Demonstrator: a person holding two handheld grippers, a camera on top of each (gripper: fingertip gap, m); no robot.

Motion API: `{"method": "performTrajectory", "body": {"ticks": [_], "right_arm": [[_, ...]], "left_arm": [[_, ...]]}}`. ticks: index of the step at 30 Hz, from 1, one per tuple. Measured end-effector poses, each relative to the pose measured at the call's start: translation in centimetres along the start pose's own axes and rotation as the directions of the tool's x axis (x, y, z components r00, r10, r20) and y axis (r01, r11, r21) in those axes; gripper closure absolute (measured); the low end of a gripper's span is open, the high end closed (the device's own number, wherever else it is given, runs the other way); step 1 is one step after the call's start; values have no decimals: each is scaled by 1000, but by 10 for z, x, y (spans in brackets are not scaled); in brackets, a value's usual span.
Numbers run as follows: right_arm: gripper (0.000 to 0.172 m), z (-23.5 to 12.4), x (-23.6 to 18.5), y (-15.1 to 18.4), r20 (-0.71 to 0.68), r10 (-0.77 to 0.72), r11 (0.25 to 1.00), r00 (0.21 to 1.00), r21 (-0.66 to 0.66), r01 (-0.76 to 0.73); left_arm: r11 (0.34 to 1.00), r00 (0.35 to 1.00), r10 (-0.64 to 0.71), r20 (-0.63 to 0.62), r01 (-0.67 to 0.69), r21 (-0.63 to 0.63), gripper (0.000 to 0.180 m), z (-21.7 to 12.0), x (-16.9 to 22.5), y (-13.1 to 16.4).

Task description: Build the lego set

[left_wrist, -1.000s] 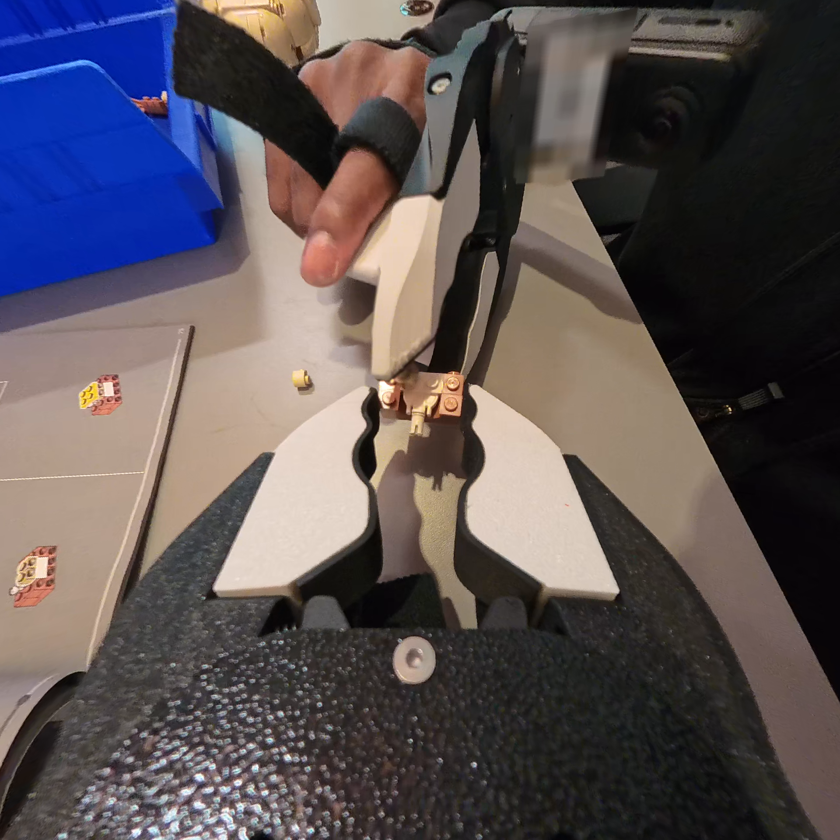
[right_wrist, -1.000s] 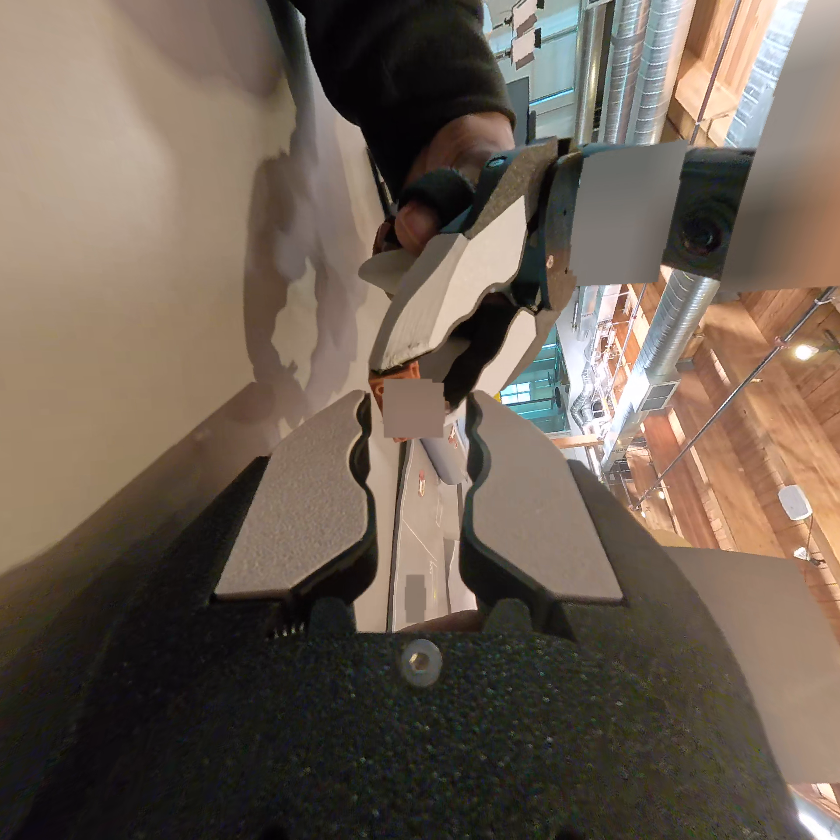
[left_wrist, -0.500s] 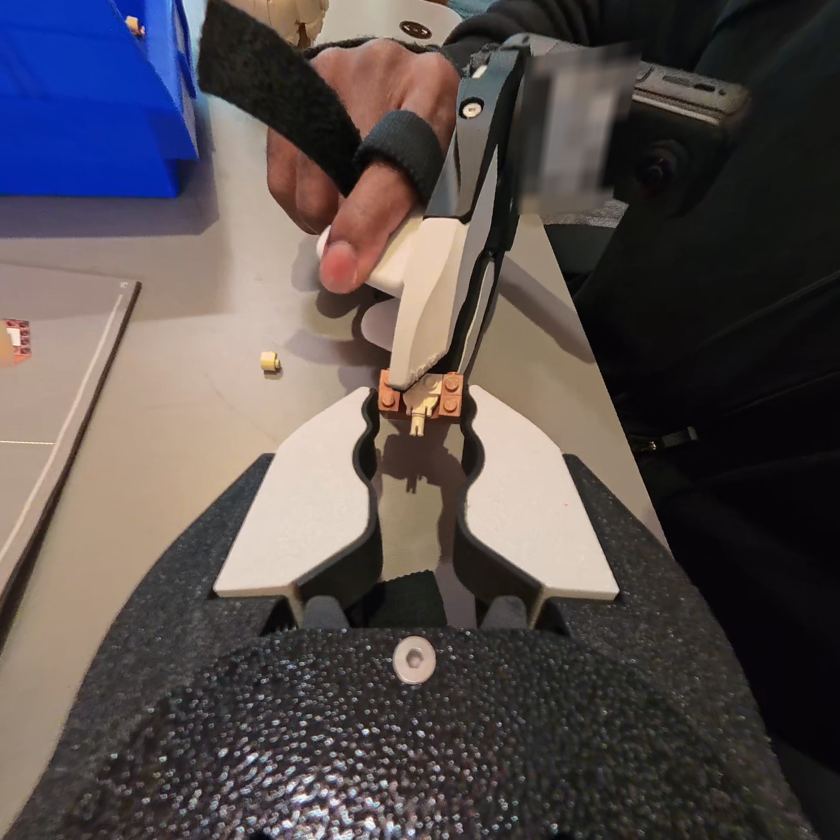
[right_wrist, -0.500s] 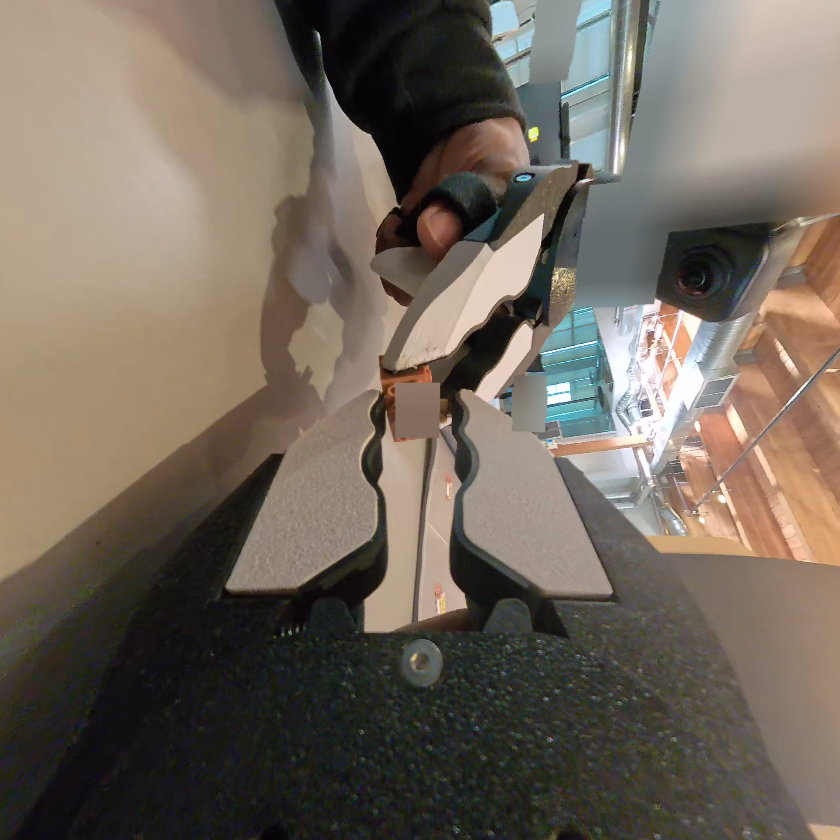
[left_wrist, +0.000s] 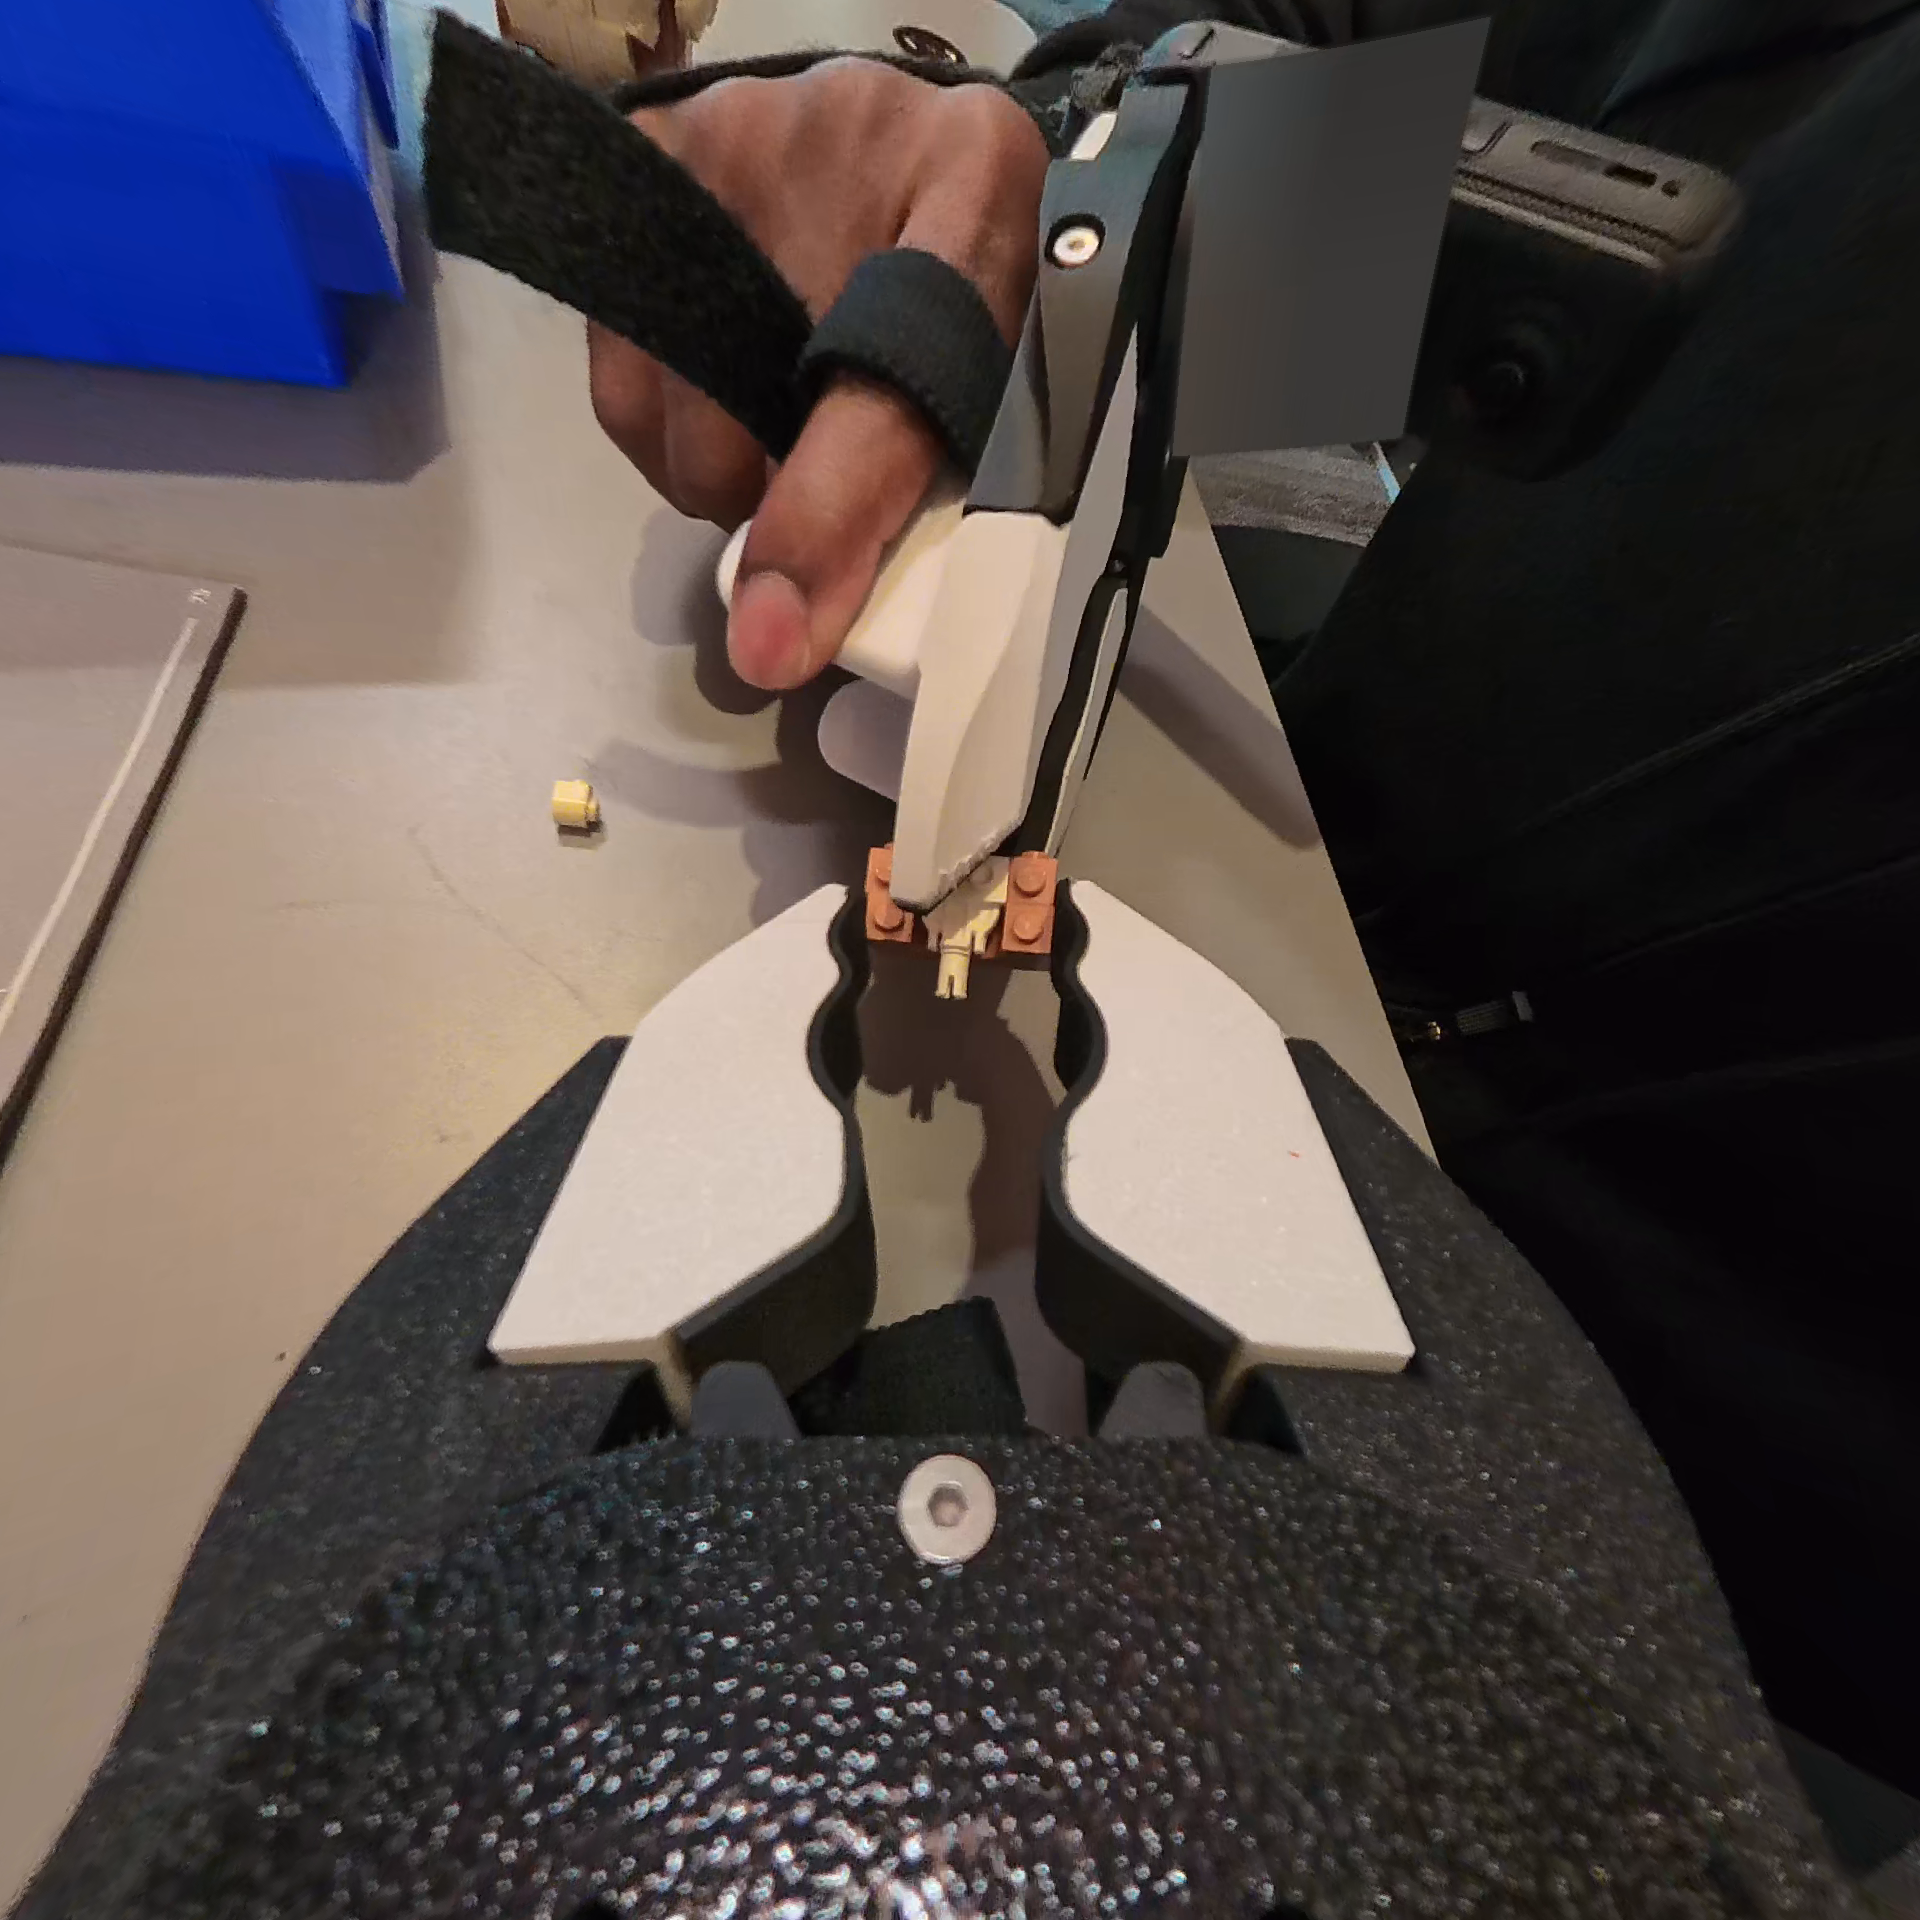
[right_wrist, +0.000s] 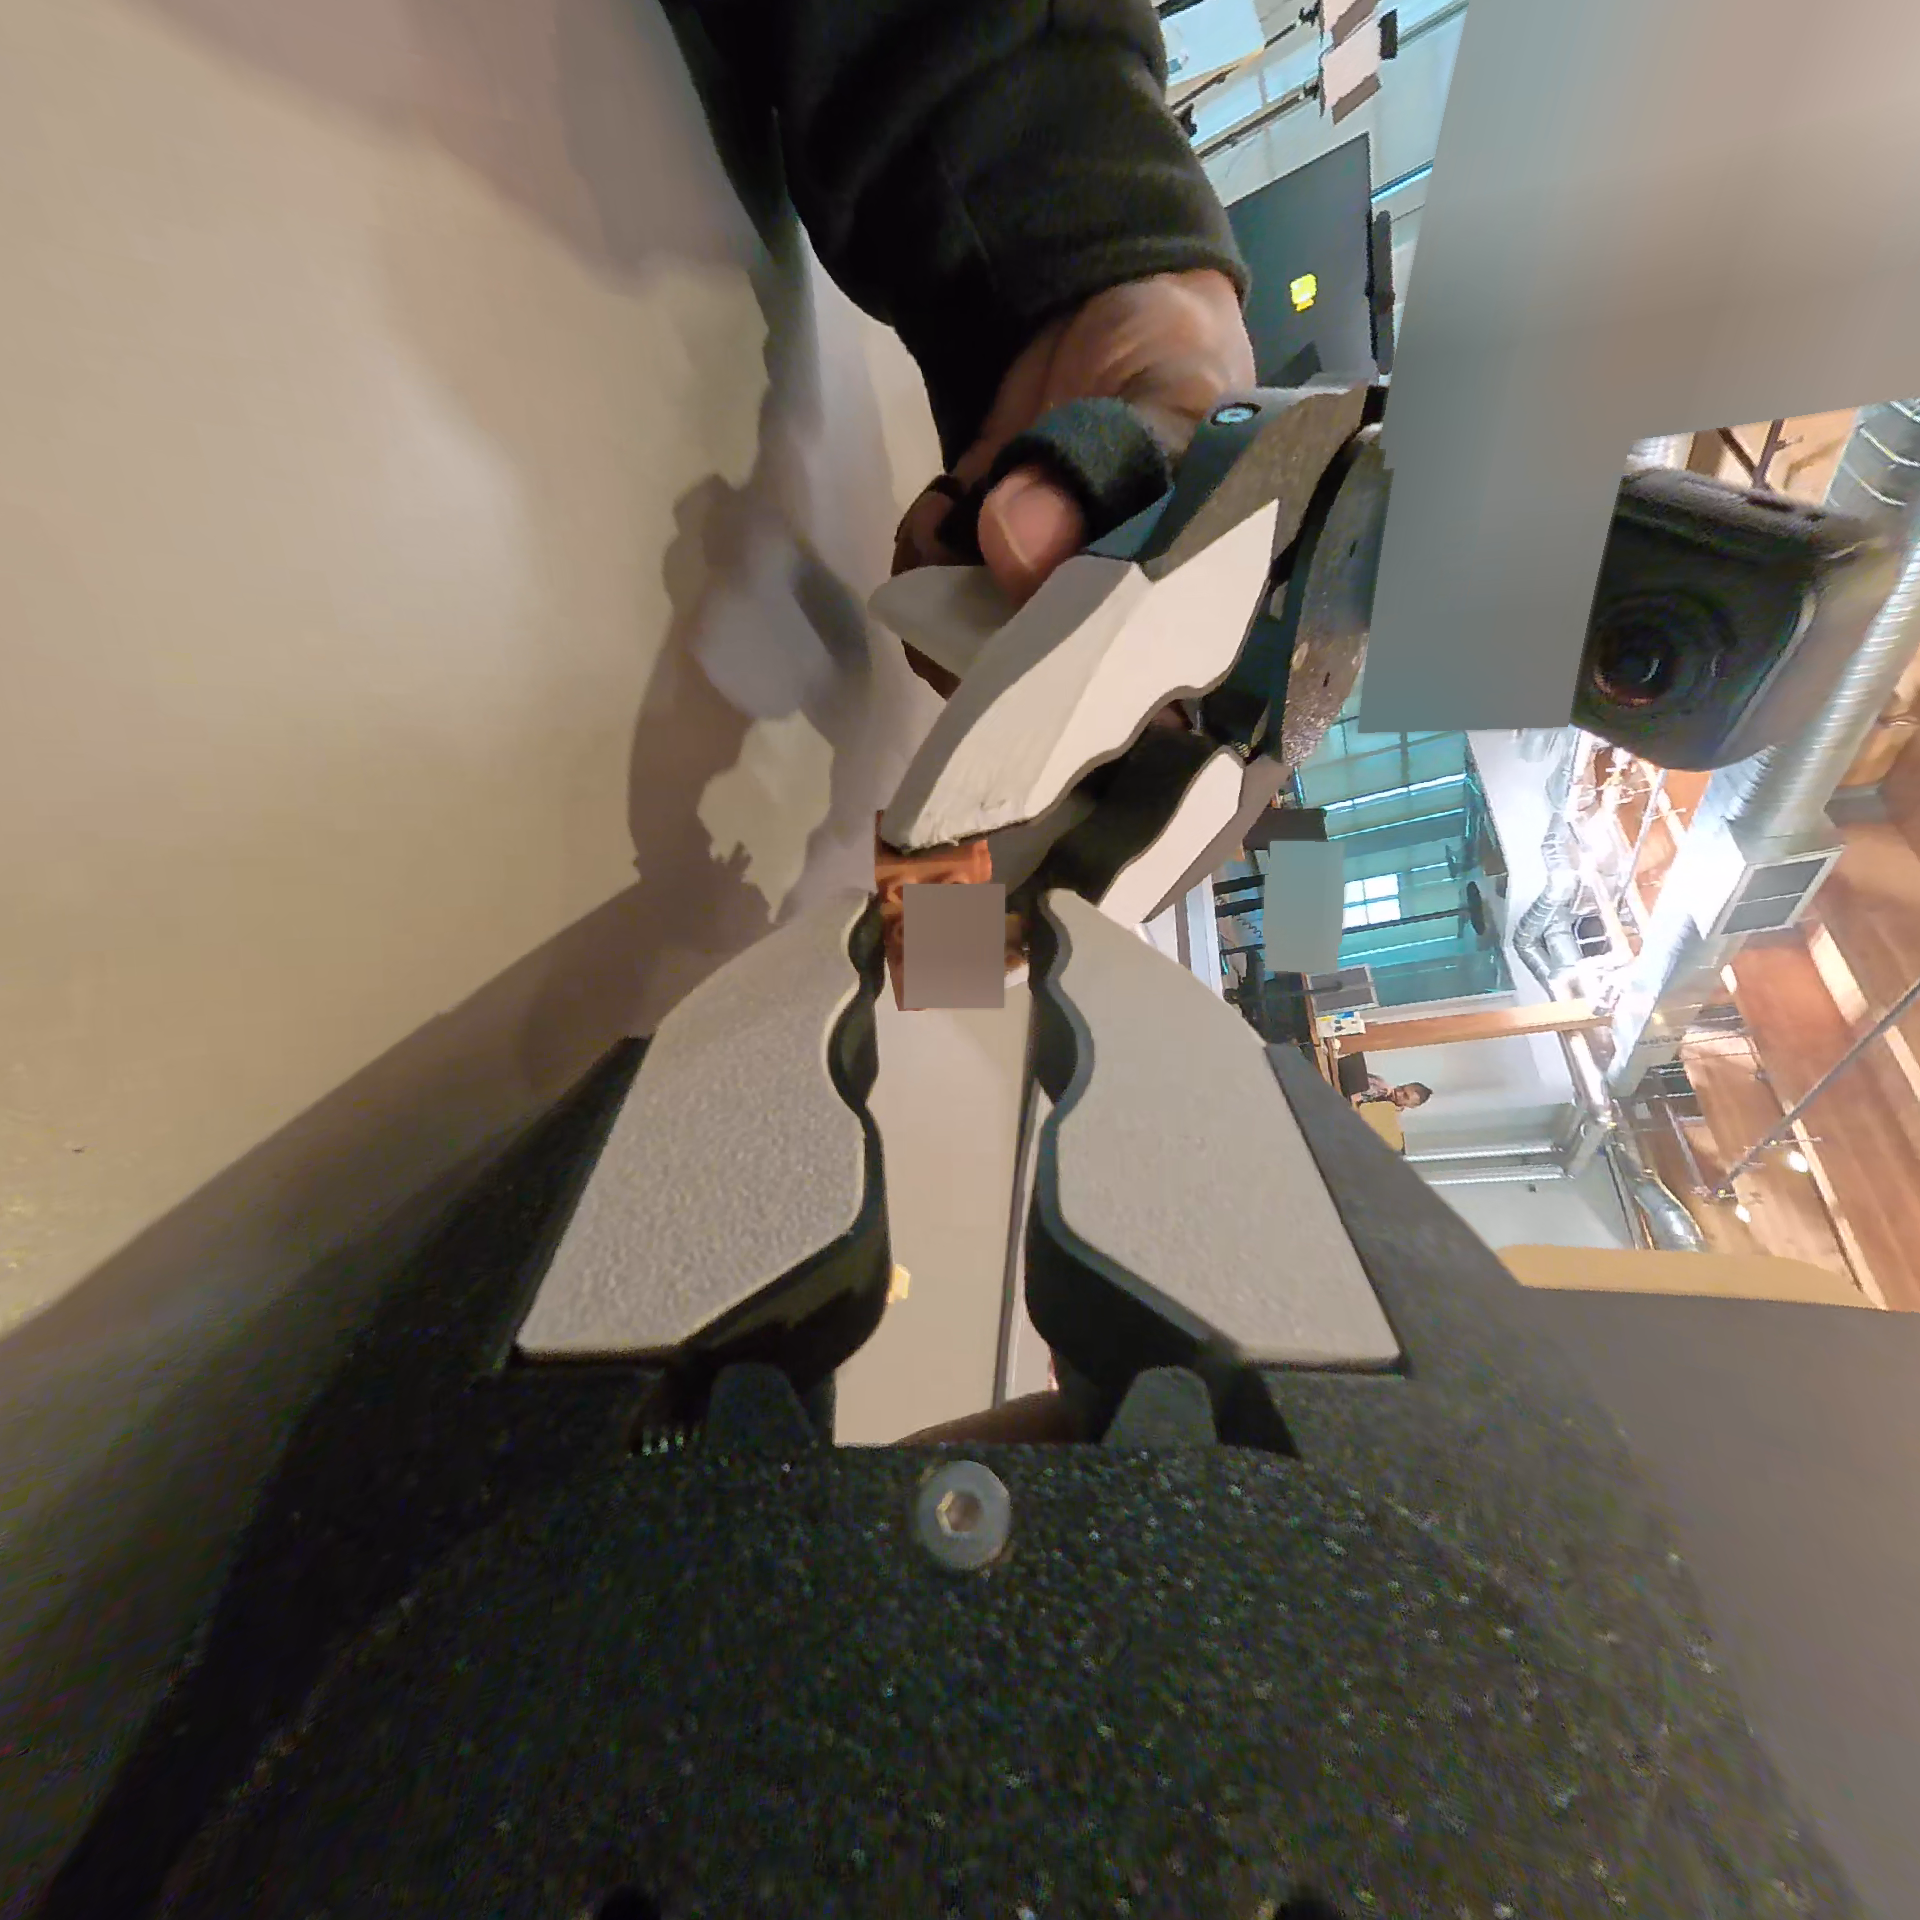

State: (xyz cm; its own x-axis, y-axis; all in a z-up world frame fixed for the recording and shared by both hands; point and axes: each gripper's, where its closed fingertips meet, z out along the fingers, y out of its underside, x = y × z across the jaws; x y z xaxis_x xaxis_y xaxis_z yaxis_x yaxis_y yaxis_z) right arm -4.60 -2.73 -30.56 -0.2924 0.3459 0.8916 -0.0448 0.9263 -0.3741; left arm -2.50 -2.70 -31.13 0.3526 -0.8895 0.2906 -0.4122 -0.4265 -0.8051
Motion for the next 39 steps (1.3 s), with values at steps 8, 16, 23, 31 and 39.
{"method": "performTrajectory", "body": {"ticks": [8,16,23,31,39], "right_arm": [[146,0,0,3,4,-17,999,1000,-34,17],[122,0,14,15,-114,45,995,992,-78,-54],[127,-17,21,21,-69,342,939,937,-16,-344],[153,-23,25,18,46,617,784,786,59,-618],[157,-15,18,24,91,675,737,733,-19,-676]], "left_arm": [[1000,1000,-11,7,11,6,147,1,-2,0],[995,991,74,111,-80,52,147,-7,-14,-8],[923,887,372,275,-386,-5,147,-8,-21,-14],[892,820,446,358,-438,-109,147,-4,-34,-9],[896,822,444,357,-420,-147,147,1,-35,-5]]}}
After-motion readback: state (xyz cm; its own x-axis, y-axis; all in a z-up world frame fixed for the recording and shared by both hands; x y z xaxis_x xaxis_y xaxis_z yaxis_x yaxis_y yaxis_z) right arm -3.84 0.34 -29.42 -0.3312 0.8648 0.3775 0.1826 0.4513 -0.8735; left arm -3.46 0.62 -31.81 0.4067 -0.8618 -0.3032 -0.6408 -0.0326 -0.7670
